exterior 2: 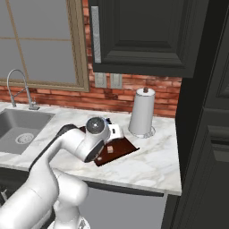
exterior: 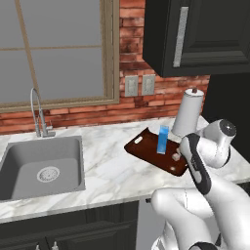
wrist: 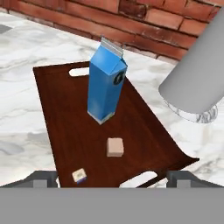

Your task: Take out the milk from the fridge and place it on the tray on the counter. Then take the sugar cube near the tray and place it in the tray.

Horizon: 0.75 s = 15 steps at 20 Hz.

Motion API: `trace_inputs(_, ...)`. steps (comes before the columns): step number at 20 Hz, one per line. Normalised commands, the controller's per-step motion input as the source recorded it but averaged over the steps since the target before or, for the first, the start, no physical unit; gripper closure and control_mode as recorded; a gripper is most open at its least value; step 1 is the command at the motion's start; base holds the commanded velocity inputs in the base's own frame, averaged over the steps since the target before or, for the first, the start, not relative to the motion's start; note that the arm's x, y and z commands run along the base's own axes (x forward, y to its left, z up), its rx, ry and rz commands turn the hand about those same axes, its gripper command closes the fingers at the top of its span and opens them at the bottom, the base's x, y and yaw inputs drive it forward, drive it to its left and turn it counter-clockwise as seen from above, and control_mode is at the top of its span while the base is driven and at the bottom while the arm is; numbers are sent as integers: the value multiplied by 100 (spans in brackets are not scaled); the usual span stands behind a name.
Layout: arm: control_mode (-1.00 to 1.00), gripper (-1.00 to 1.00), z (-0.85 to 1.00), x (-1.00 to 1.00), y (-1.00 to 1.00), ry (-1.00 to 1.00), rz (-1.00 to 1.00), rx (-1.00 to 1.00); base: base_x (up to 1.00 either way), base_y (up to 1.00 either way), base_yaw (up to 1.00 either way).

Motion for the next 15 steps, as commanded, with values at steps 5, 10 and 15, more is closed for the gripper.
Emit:
trace_inputs(5,-100,-100,100,-53,0,0,-11,0,0,0,0)
trace_inputs(10,-100,-100,100,-60,0,6,-11,0,0,0,0)
trace_inputs(15,-100,-100,95,-73,0,11,-8,3,0,0,0)
